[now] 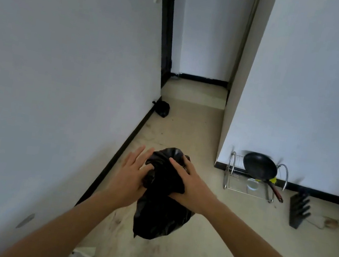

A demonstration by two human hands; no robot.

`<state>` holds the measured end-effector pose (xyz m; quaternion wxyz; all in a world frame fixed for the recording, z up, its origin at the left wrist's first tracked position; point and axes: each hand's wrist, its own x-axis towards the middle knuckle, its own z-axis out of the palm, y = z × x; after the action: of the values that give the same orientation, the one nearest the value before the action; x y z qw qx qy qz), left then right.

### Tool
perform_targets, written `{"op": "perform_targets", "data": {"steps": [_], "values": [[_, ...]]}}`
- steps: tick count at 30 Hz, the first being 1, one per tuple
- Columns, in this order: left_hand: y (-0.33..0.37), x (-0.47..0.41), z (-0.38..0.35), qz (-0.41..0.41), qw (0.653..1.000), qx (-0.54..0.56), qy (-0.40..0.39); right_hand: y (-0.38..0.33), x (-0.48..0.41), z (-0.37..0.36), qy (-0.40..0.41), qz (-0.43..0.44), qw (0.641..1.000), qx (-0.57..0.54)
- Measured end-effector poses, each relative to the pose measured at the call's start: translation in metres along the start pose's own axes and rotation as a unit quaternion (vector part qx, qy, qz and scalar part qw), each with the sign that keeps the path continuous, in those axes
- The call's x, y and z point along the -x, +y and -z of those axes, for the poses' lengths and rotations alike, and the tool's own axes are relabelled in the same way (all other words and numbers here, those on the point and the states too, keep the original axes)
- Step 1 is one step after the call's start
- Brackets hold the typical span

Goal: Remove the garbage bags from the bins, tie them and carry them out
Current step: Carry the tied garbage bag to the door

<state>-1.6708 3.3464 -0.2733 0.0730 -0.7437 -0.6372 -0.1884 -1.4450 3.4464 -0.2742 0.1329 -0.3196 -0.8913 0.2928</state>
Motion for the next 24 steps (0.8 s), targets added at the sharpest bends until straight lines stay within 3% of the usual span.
{"op": "perform_targets", "data": {"steps": [7, 15, 24], "values": [[-0.139, -0.145, -0.084, 0.021, 0.998, -0.060, 0.003, 0.086, -0.205, 0.021, -0.037, 0.003, 0.996, 0.082], [-0.266, -0.330, -0.122, 0.027, 1.000, 0.009, 0.002, 0.160, -0.400, 0.086, -0.032, -0.020, 0.989, 0.146], [-0.402, -0.542, -0.230, 0.037, 0.998, 0.039, -0.033, 0.303, -0.624, 0.123, -0.017, -0.027, 0.993, 0.116]]}}
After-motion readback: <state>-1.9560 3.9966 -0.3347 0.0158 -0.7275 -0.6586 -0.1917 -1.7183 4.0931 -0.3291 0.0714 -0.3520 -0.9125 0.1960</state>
